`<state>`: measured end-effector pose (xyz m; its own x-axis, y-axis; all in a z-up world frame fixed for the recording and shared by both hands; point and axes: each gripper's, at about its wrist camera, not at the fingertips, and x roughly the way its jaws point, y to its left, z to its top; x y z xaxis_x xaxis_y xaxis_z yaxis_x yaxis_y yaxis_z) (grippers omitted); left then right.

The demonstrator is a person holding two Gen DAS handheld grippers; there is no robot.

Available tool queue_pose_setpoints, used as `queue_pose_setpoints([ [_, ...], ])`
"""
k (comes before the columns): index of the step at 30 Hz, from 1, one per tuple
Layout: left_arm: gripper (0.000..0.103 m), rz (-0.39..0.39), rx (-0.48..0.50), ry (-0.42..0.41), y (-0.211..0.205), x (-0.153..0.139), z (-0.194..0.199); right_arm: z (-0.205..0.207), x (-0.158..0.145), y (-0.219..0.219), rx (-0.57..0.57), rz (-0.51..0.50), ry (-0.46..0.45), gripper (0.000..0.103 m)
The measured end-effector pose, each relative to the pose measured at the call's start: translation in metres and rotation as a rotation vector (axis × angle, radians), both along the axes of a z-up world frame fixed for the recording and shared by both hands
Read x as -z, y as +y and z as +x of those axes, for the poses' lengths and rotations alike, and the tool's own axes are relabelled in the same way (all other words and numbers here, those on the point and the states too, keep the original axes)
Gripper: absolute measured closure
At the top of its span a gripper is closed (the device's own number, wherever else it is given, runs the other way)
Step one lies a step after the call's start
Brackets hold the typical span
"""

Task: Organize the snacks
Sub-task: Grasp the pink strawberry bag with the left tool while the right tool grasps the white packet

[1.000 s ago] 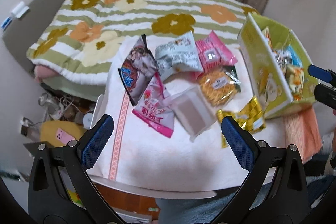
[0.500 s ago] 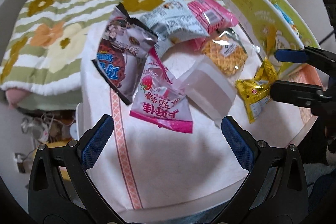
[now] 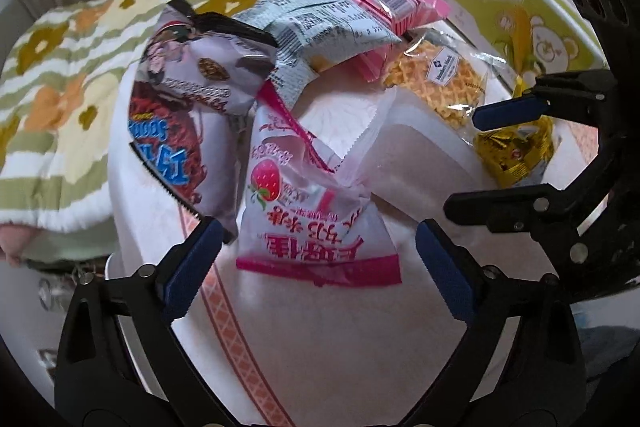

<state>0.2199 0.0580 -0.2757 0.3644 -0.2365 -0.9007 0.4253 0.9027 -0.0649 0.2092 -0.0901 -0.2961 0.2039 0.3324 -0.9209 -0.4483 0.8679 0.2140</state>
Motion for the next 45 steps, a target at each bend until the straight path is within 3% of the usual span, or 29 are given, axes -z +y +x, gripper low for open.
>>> queue_pose_setpoints([
  [4, 0.017, 0.051, 0.024, -0.006, -0.010, 0.013, 0.007, 0.002, 0.006, 0.002, -0.048, 0.016, 0.011, 0.021],
  [10, 0.018, 0.088, 0.046, 0.014, -0.017, 0.026, 0.019, 0.008, 0.014, 0.006, -0.081, 0.030, 0.036, 0.022],
  [13, 0.019, 0.076, 0.039, 0.029, -0.017, 0.029, 0.024, 0.011, 0.019, 0.009, -0.083, 0.037, 0.045, 0.022],
  [16, 0.031, 0.055, 0.038, 0.033, -0.019, 0.032, 0.025, 0.018, 0.021, 0.010, -0.077, 0.045, 0.050, 0.023],
  [26, 0.046, 0.049, 0.043, 0.036, -0.018, 0.029, 0.025, 0.023, 0.026, 0.007, -0.091, 0.031, 0.064, 0.027],
  [33, 0.049, 0.073, 0.035, 0.051, -0.016, 0.023, 0.016, 0.024, 0.027, 0.018, -0.124, -0.010, 0.044, 0.028],
  [36, 0.049, 0.084, 0.030, 0.050, -0.016, 0.024, 0.013, 0.021, 0.028, 0.028, -0.156, -0.023, 0.039, 0.041],
  [45, 0.050, 0.069, 0.011, 0.042, -0.008, 0.015, 0.008, 0.012, 0.016, 0.034, -0.129, -0.025, 0.008, 0.044],
])
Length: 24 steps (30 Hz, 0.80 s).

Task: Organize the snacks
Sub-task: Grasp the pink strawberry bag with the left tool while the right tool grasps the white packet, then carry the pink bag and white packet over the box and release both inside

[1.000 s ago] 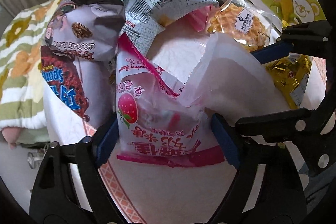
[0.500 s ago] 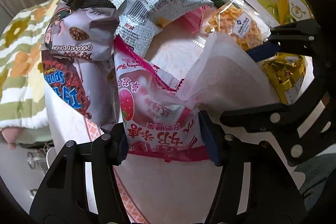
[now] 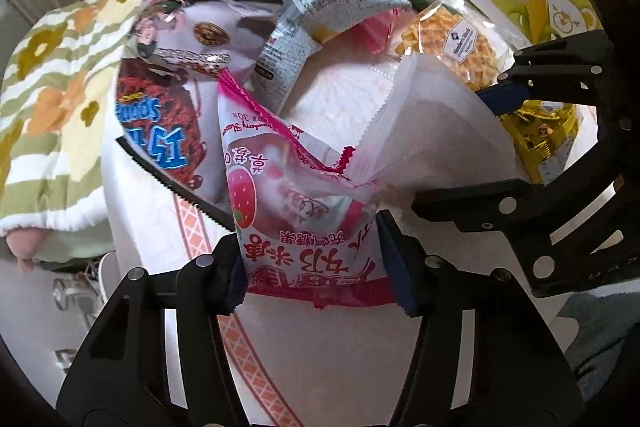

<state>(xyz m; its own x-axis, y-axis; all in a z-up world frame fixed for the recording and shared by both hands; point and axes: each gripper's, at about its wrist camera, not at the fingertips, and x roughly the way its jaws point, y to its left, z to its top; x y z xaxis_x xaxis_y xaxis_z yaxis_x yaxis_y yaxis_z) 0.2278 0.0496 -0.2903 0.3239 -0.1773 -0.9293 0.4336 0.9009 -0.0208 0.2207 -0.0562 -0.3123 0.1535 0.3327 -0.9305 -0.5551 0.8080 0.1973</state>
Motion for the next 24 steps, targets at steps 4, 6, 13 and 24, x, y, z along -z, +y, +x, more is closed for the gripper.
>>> queue_pose_setpoints([
  [4, 0.050, -0.004, -0.004, -0.018, 0.006, -0.016, -0.010, -0.005, -0.016, -0.005, 0.056, 0.045, -0.009, 0.044],
  [6, 0.050, -0.011, -0.008, -0.029, 0.009, -0.024, -0.013, -0.005, -0.023, -0.013, 0.093, 0.069, -0.016, 0.044],
  [13, 0.050, -0.083, -0.041, -0.094, 0.024, -0.075, -0.014, -0.018, -0.082, -0.039, 0.268, 0.164, -0.091, 0.044],
  [24, 0.050, -0.150, 0.015, -0.286, -0.031, -0.171, 0.014, -0.023, -0.170, -0.126, 0.472, 0.285, -0.263, 0.044],
])
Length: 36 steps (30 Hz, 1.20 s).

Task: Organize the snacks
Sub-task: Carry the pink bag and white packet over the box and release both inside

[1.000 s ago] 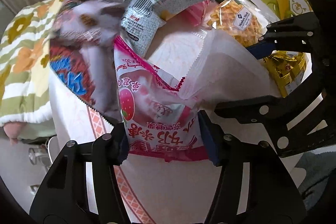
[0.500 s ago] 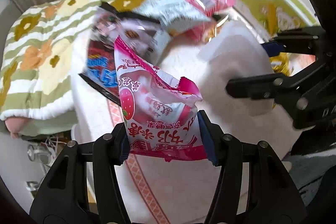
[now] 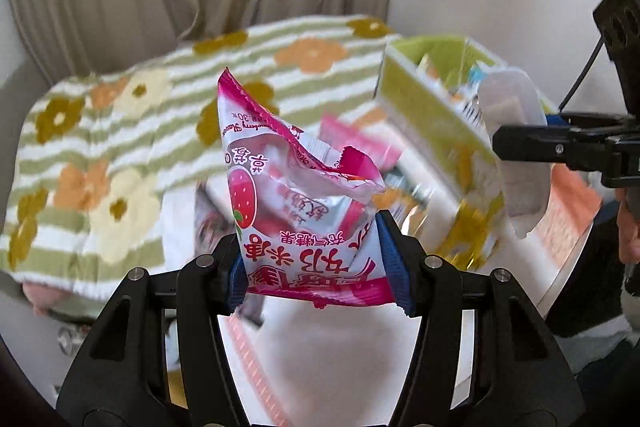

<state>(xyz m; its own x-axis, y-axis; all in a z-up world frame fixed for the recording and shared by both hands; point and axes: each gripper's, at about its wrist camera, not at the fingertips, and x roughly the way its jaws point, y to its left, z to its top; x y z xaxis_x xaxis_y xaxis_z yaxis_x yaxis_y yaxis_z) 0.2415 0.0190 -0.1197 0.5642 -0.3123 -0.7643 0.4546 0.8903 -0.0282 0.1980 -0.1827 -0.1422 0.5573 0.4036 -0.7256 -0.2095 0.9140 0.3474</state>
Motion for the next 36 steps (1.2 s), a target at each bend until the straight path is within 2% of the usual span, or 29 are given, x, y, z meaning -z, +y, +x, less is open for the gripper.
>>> queue_pose_setpoints([
  [5, 0.050, -0.052, 0.023, -0.047, -0.066, -0.032, 0.011, -0.005, -0.022, -0.065, 0.038, 0.006, -0.042, 0.044],
  [12, 0.050, -0.093, 0.067, -0.037, -0.179, -0.040, 0.025, -0.003, -0.033, -0.158, 0.105, -0.009, -0.057, 0.044],
  [17, 0.050, -0.095, 0.083, 0.032, -0.245, -0.021, 0.036, 0.001, -0.028, -0.216, 0.130, -0.011, -0.041, 0.044],
  [21, 0.050, -0.071, 0.069, 0.132, -0.288, 0.008, 0.049, 0.004, -0.017, -0.246, 0.131, 0.010, -0.004, 0.044],
  [25, 0.050, -0.062, 0.033, 0.252, -0.306, 0.037, 0.062, 0.007, -0.005, -0.261, 0.128, 0.032, 0.032, 0.044],
  [31, 0.049, 0.028, 0.030, 0.319, -0.318, 0.060, 0.062, 0.005, 0.011, -0.268, 0.131, 0.071, 0.069, 0.044],
  [33, 0.043, 0.053, 0.030, 0.361, -0.320, 0.066, 0.063, 0.006, 0.015, -0.270, 0.134, 0.080, 0.082, 0.044],
  [34, 0.032, 0.056, 0.027, 0.379, -0.320, 0.068, 0.062, 0.006, 0.016, -0.269, 0.132, 0.083, 0.088, 0.044],
  [35, 0.012, 0.058, 0.024, 0.383, -0.319, 0.069, 0.060, 0.007, 0.017, -0.270, 0.130, 0.082, 0.090, 0.044],
  [36, 0.004, 0.061, 0.019, 0.381, -0.316, 0.069, 0.058, 0.007, 0.018, -0.270, 0.130, 0.080, 0.089, 0.044],
])
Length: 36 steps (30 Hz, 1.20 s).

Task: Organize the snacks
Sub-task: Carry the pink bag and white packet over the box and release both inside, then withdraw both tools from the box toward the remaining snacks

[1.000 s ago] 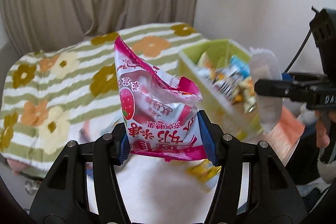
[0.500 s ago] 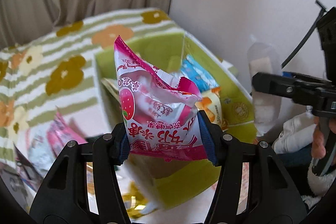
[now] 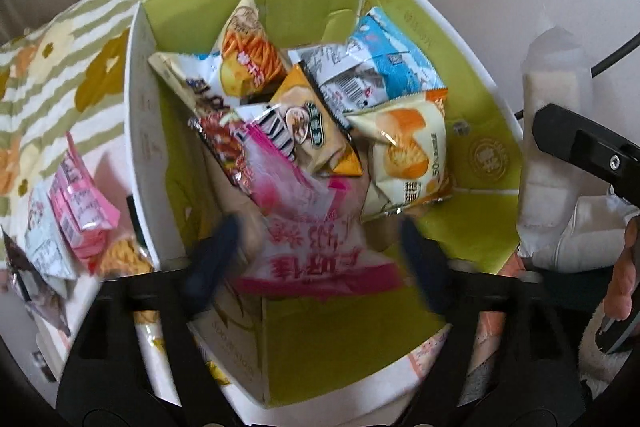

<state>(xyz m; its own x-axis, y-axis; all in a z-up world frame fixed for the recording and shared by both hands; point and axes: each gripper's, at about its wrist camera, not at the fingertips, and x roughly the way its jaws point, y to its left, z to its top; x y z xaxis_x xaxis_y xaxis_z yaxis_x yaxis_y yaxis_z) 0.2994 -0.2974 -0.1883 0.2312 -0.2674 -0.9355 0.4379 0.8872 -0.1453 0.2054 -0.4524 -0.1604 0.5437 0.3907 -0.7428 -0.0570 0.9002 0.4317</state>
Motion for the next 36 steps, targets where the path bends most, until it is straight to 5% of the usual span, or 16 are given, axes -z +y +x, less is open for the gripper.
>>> queue_pose_setpoints([
  [10, 0.001, 0.058, -0.060, -0.144, 0.041, -0.030, -0.028, -0.001, 0.022, 0.015, -0.025, -0.075, 0.034, 0.044],
  [22, 0.001, -0.027, -0.179, -0.176, 0.085, -0.048, -0.041, 0.007, 0.032, 0.052, -0.090, -0.156, 0.045, 0.042],
  [26, 0.001, -0.024, -0.203, -0.187, 0.091, -0.049, -0.048, 0.000, 0.026, 0.053, -0.087, -0.159, -0.033, 0.004],
  [36, 0.001, -0.068, -0.257, -0.172, 0.099, -0.047, -0.066, -0.018, 0.020, 0.048, -0.120, -0.161, -0.051, 0.004],
])
